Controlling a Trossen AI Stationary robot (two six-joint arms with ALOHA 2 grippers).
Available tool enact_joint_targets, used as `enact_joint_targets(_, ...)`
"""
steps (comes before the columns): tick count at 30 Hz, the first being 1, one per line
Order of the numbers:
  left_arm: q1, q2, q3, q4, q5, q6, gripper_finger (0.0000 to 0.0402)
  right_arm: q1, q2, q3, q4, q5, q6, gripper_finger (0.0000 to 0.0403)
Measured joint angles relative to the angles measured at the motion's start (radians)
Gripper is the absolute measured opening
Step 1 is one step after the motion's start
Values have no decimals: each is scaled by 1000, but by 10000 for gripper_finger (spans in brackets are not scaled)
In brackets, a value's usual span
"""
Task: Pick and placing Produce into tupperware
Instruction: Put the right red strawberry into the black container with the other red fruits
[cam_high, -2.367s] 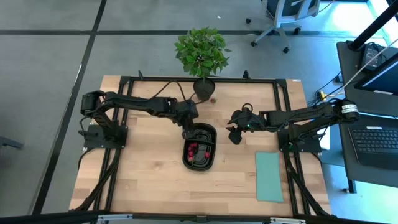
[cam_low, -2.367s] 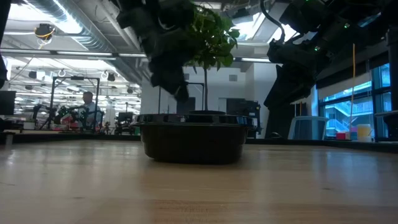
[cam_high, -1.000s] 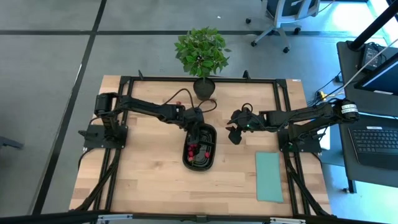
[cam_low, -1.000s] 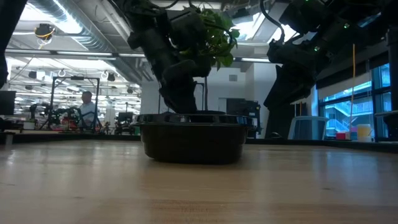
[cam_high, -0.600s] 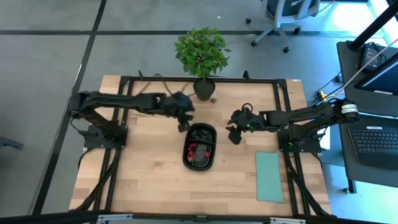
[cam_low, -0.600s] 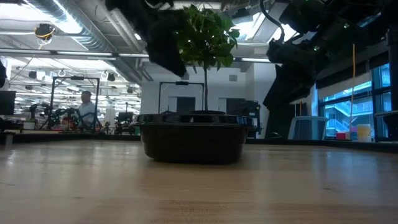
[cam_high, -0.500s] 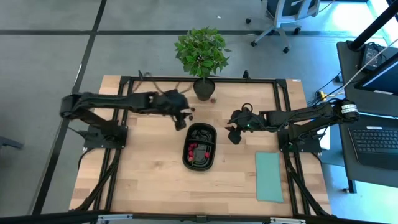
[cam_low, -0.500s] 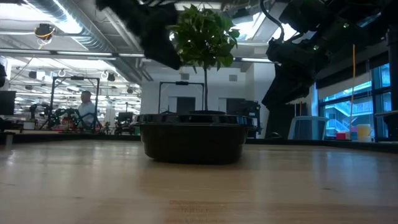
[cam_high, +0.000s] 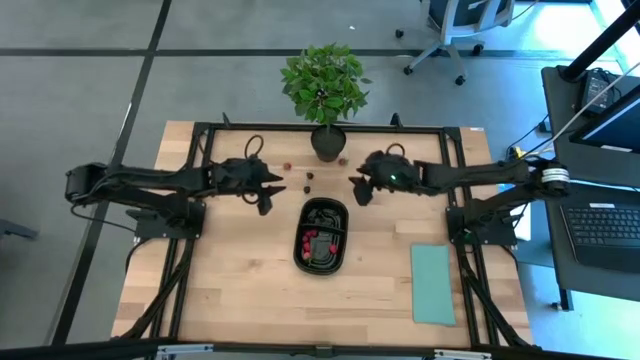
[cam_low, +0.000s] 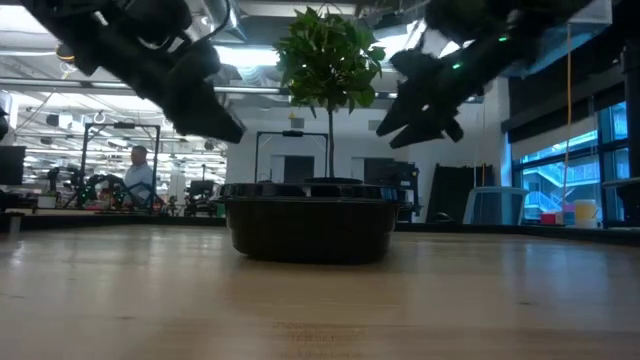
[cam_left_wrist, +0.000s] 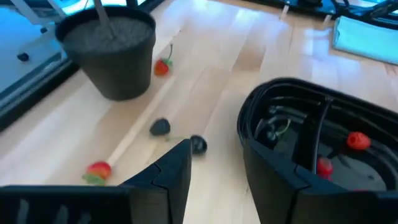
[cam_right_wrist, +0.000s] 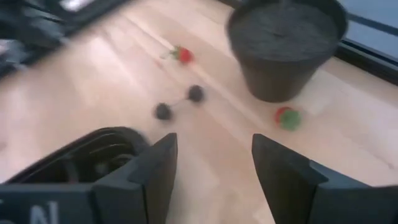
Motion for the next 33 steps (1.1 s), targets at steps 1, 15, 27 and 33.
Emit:
enact_joint_targets(1, 0, -2, -11, 7, 0, -13, 140, -14, 27, 33, -36, 0, 0, 209)
enact_joint_targets(15, -1, 0, -31, 12, 0, -41, 140, -145, 434, 449, -425, -3, 7, 209)
enact_joint_targets(27, -5, 0, -31, 10, 18, -41, 140, -214, 505, 472, -439, -3, -28, 209)
enact_joint_targets(33, -5, 0, -31, 10, 18, -41, 140, -225, 515, 473, -424, -3, -50, 209)
